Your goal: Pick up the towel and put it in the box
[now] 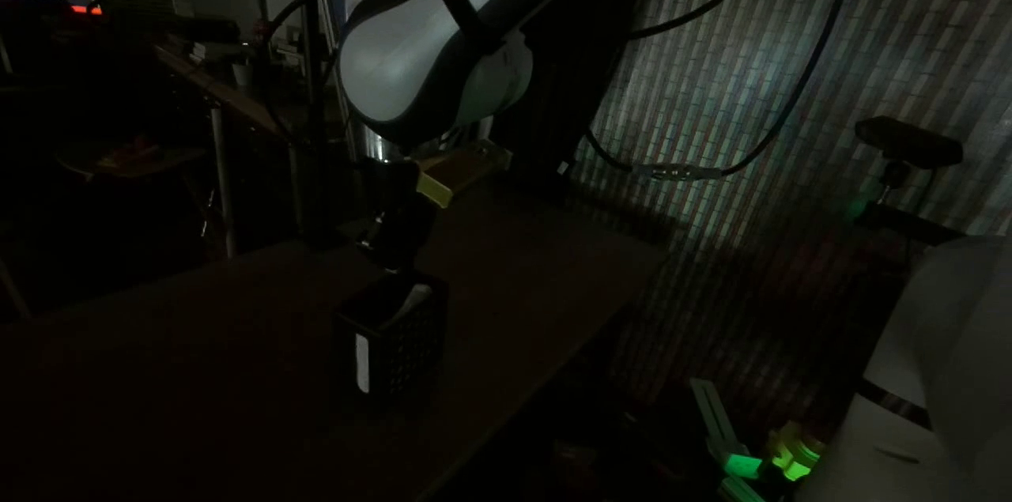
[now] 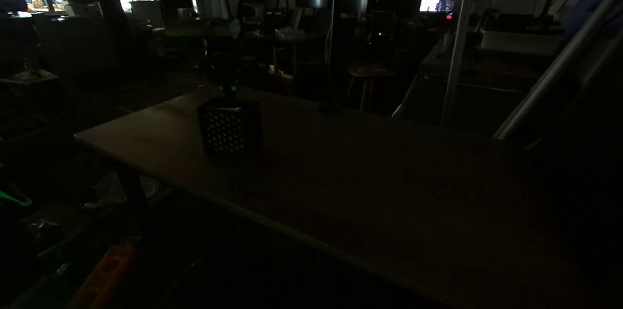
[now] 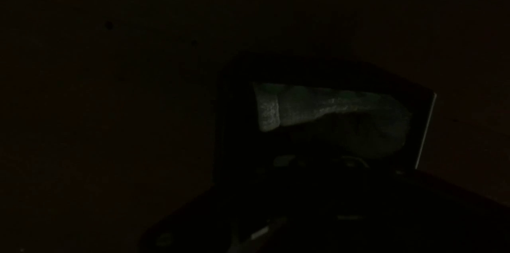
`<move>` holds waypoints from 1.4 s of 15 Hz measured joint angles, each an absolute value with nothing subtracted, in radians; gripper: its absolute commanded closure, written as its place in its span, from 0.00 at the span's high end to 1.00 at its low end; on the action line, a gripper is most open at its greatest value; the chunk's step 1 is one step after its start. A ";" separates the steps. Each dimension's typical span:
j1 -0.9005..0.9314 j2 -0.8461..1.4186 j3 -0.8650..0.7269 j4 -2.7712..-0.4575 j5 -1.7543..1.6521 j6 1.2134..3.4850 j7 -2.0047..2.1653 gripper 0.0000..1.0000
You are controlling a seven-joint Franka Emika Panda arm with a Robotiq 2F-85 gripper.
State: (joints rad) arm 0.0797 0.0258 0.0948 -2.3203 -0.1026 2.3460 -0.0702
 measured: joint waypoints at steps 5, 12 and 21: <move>0.079 0.066 0.095 -2.323 -0.079 2.384 -0.073 0.11; 0.075 0.123 0.092 -2.349 0.006 2.465 -0.100 0.13; 0.064 0.180 0.092 -2.365 0.120 2.538 -0.162 0.13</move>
